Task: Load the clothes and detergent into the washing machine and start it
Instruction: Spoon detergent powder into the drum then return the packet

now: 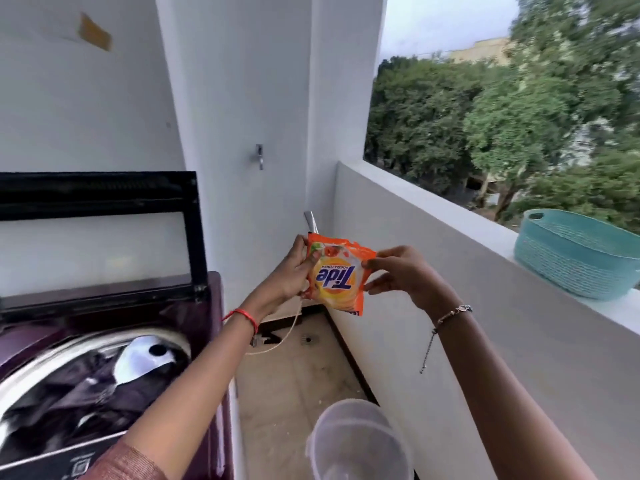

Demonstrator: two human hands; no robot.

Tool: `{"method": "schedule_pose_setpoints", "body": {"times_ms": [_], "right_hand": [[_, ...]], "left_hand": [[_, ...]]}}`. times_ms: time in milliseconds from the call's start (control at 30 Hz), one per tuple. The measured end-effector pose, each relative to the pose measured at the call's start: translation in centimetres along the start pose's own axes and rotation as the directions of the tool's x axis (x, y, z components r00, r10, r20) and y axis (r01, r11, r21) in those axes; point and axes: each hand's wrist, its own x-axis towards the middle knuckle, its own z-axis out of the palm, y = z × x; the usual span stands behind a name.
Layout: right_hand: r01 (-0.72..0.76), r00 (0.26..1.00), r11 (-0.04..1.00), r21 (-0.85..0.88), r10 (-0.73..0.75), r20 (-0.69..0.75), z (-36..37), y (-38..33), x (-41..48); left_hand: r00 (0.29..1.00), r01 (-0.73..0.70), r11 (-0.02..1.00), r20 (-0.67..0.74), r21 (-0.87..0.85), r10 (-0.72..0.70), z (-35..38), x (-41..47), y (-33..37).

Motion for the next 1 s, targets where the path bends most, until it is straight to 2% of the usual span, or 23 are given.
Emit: {"method": "schedule_pose_setpoints", "body": {"times_ms": [233, 367, 633, 900, 1000], "right_hand": [[0.008, 0.989, 1.000, 0.009, -0.010, 0.147, 8.3, -1.0, 1.9], [0.009, 0.981, 1.000, 0.009, -0.011, 0.194, 13.5, -1.7, 3.2], [-0.003, 0.965, 0.999, 0.033, -0.005, 0.262, 24.4, -2.4, 6.4], [-0.068, 0.958, 0.976, 0.209, 0.006, 0.286, 34.7, -2.2, 8.1], [-0.111, 0.950, 0.965, 0.237, 0.033, 0.311, 37.0, -2.3, 8.7]], "left_hand": [[0.991, 0.020, 1.000, -0.130, 0.019, -0.018, -7.5, -4.1, -2.5], [0.986, 0.075, 0.997, -0.152, 0.013, -0.072, -12.5, -5.9, -4.5], [0.977, 0.063, 0.998, -0.207, 0.021, -0.057, -22.9, -9.0, -8.0], [0.984, 0.098, 0.995, -0.145, -0.021, -0.100, -31.0, -11.6, -11.1], [0.979, 0.140, 0.983, -0.131, -0.117, -0.155, -33.1, -12.8, -12.4]]}}
